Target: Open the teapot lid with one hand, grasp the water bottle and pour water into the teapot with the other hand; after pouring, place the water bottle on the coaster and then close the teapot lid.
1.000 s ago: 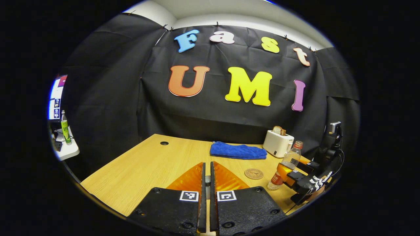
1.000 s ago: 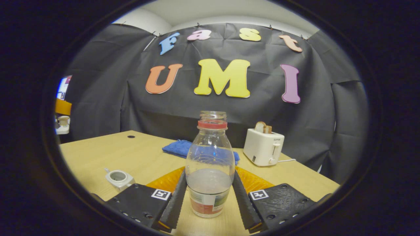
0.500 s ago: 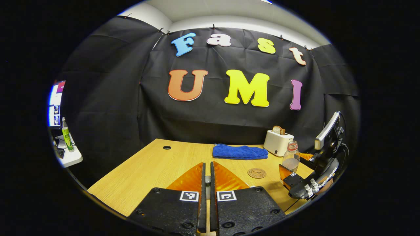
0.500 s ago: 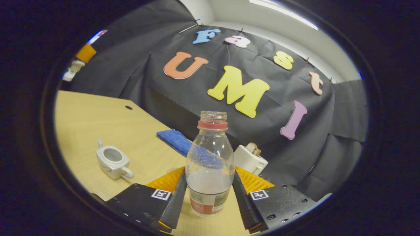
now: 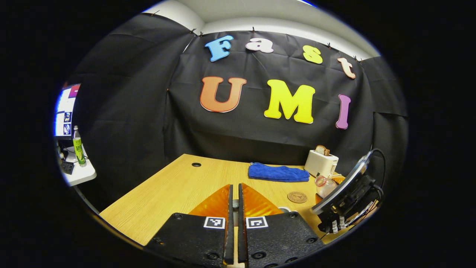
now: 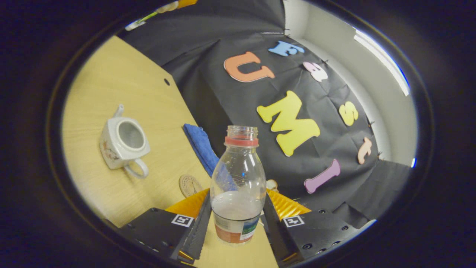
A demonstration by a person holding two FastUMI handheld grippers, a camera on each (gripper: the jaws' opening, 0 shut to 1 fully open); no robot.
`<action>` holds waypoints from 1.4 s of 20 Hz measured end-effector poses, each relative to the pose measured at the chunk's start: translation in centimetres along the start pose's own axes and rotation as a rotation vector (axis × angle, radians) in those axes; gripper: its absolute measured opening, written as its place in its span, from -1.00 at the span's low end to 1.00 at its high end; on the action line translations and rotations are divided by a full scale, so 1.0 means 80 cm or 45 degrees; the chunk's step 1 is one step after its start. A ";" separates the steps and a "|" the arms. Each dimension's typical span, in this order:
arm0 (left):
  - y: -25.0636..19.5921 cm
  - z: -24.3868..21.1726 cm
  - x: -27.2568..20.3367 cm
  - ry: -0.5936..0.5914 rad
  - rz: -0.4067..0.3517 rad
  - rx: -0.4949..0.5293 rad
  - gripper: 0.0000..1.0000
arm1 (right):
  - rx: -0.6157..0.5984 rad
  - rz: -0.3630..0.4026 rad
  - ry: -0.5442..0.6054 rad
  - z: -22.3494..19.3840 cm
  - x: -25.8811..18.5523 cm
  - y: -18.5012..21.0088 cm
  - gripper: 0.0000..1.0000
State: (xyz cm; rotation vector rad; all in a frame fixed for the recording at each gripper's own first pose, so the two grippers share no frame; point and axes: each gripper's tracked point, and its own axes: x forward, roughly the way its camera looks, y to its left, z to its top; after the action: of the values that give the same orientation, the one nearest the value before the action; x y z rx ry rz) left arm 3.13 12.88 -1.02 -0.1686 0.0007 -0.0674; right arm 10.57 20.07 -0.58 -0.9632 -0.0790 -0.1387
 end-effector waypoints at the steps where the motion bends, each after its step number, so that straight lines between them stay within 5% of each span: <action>1: -0.001 -0.001 0.002 0.003 0.001 0.002 -0.87 | -0.055 -0.011 -0.020 0.006 -0.002 0.004 0.45; 14: 0.006 -0.009 0.009 0.032 0.020 0.044 -0.87 | -0.643 -0.057 -0.083 0.016 0.002 0.019 0.44; 28: 0.000 -0.009 0.008 0.034 0.020 0.143 -0.88 | -0.980 -0.147 -0.205 0.037 0.004 0.008 0.46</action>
State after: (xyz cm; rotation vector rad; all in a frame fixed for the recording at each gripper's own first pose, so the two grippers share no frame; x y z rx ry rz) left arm 3.77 12.72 -1.73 -0.0555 0.0251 -0.0539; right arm 10.96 22.85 0.63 -1.7395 -0.2404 -0.2037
